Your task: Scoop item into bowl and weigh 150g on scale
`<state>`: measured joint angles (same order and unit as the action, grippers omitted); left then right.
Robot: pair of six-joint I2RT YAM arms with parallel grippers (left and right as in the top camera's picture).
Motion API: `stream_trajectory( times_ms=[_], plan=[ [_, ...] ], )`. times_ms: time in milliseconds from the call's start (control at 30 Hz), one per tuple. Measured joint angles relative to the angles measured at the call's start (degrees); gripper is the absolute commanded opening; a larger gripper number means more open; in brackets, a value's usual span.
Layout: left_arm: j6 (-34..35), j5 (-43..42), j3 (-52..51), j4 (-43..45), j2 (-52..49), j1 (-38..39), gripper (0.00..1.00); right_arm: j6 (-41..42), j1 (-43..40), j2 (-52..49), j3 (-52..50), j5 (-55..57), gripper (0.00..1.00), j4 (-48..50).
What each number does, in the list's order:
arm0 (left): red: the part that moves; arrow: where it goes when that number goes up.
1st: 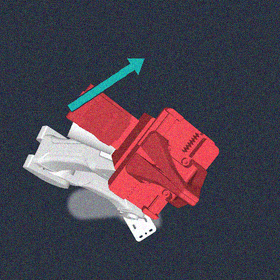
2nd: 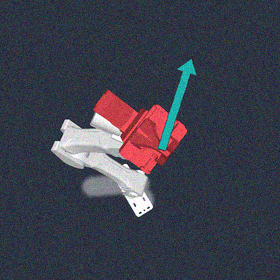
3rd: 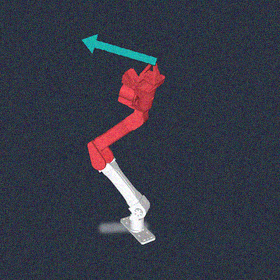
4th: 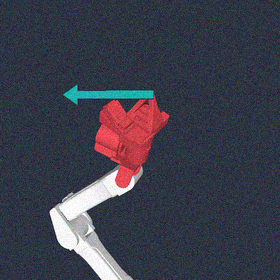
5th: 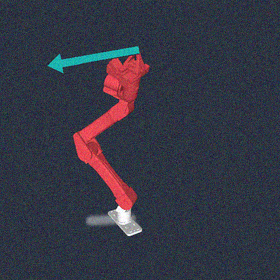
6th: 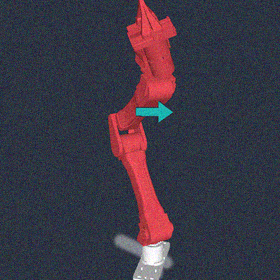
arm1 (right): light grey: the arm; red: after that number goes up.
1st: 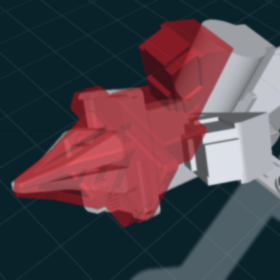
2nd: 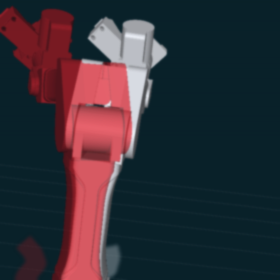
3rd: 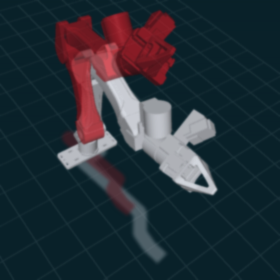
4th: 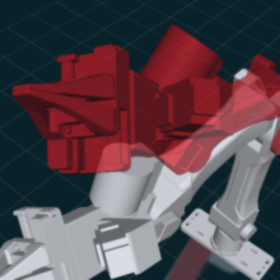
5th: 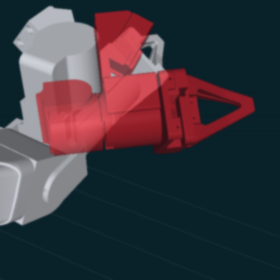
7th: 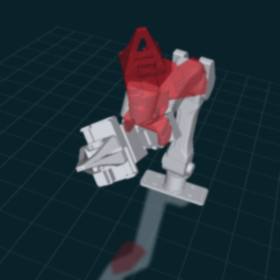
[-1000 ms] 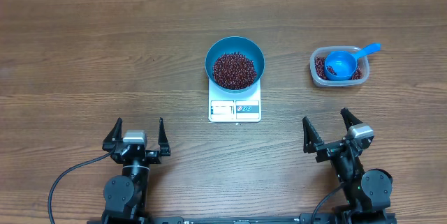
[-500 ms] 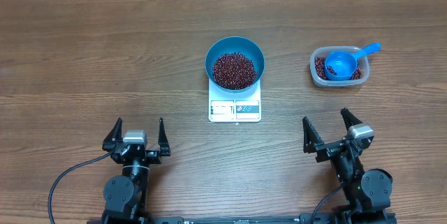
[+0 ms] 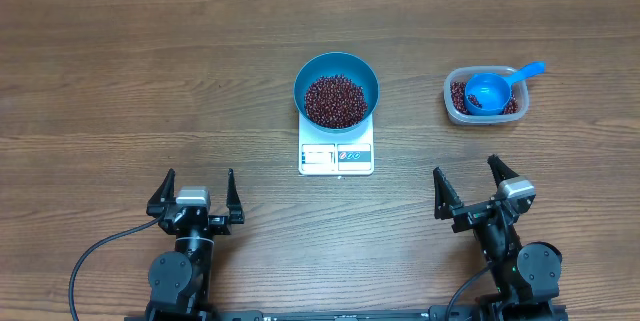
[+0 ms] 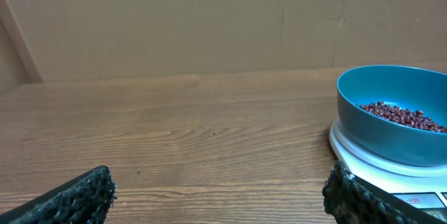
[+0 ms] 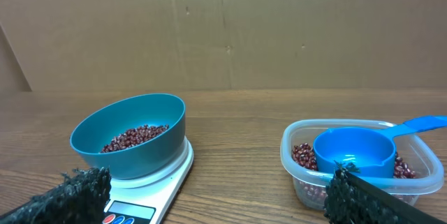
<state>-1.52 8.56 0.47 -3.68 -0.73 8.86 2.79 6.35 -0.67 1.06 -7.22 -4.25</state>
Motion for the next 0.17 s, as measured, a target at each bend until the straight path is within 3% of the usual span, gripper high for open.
stream_trajectory(
  times_ms=[167],
  plan=[
    [0.0,0.0,0.0,0.0,0.0,0.0,1.0,-0.02,0.0,0.0,0.0,-0.02,1.0,0.0]
  ],
)
